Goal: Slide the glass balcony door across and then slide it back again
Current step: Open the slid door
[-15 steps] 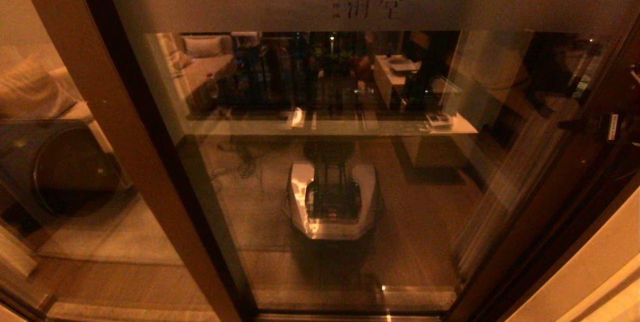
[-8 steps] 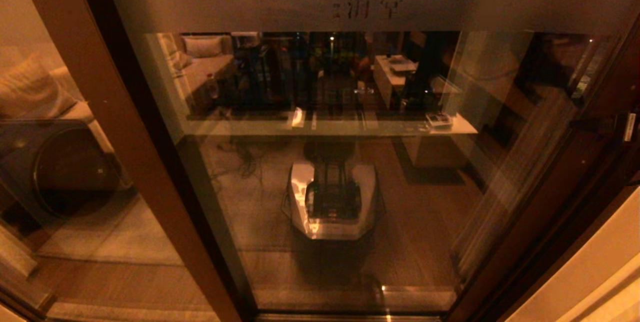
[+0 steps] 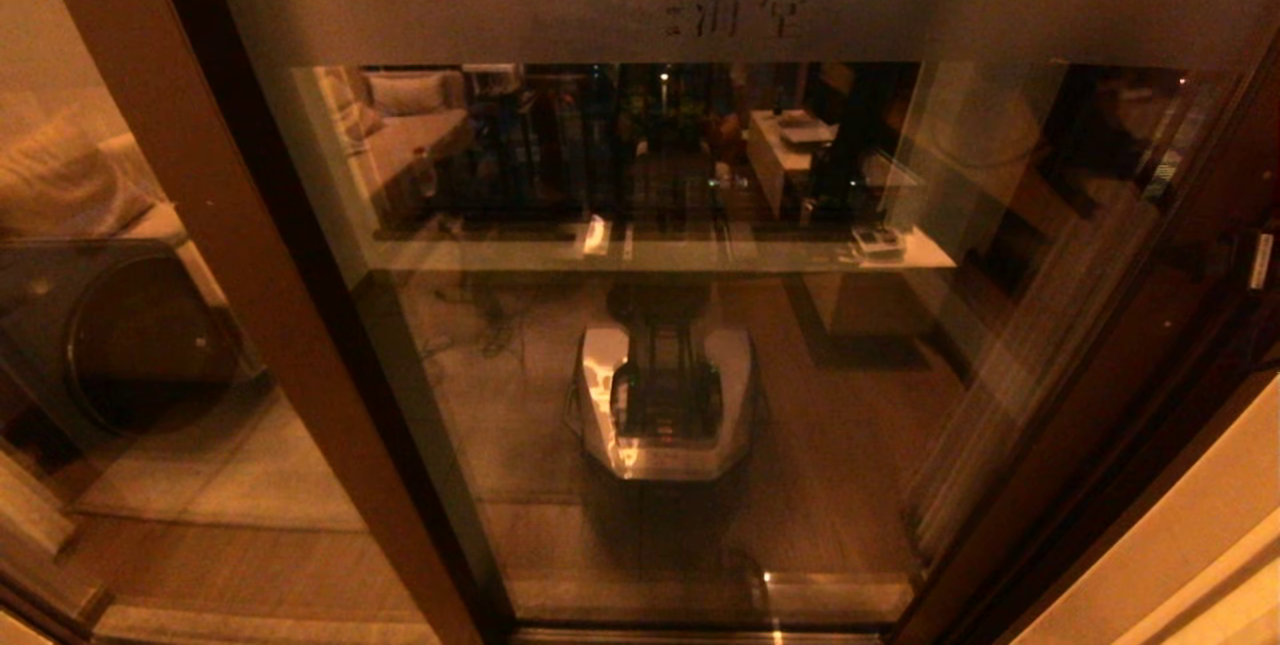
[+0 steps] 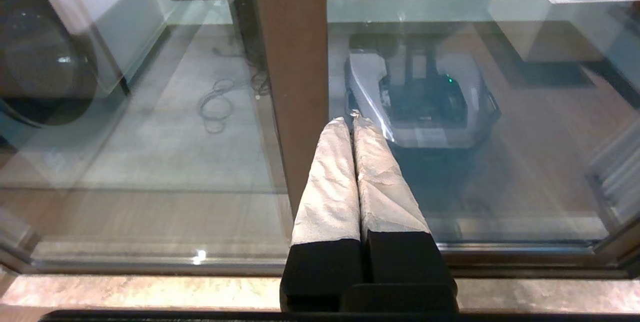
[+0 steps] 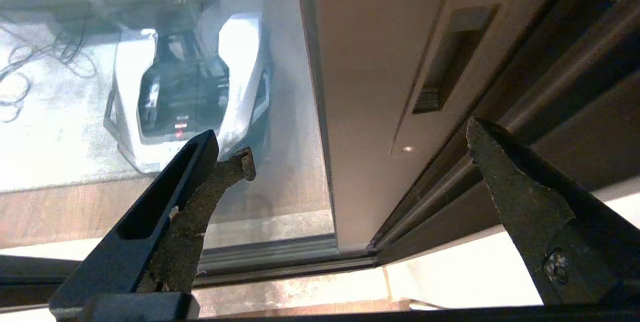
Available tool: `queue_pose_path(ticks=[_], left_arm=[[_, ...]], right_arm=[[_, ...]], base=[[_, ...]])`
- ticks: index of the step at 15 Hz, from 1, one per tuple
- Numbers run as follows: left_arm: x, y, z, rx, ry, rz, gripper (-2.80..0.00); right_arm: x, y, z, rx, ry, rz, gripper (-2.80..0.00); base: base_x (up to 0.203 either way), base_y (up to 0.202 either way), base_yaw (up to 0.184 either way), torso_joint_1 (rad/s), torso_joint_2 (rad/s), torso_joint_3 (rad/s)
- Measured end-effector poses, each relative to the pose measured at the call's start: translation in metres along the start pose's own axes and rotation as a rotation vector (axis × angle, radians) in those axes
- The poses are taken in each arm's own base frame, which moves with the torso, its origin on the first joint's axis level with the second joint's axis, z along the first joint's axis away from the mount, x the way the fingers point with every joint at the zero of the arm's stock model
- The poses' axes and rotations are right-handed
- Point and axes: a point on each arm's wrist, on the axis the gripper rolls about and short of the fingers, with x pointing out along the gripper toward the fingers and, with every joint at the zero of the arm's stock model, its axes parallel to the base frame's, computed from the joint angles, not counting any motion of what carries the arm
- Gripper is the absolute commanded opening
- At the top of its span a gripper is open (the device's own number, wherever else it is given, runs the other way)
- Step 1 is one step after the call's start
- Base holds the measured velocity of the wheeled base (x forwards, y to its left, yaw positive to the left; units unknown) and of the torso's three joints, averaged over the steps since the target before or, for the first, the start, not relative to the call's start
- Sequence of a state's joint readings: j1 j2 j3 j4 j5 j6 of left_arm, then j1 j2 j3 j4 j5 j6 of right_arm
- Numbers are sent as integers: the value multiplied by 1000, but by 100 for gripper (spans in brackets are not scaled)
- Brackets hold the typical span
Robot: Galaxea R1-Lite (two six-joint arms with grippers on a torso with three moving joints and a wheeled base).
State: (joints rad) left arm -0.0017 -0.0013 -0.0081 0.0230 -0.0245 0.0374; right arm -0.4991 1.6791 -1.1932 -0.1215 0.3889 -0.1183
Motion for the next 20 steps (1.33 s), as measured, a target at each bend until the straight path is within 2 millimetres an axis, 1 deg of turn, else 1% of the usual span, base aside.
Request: queue_pose_path(ticks=[4,8,12,20], left_arm=[[0,0,0,1,0,0,-280],[0,0,0,0,0,0,-280],[0,0,0,1,0,0,-280],[0,0,0,0,0,0,-280]], right_arm=[[15,-3,4,-4,-5,9,0],[26,-2,2,-3,10,21,0],[32,3,2,-6,15,37,0],[43,-1,3,-8,18,27,0]], base=[[0,0,0,0,0,0],[0,0,0,0,0,0],[0,0,0,0,0,0],[0,0,0,0,0,0]])
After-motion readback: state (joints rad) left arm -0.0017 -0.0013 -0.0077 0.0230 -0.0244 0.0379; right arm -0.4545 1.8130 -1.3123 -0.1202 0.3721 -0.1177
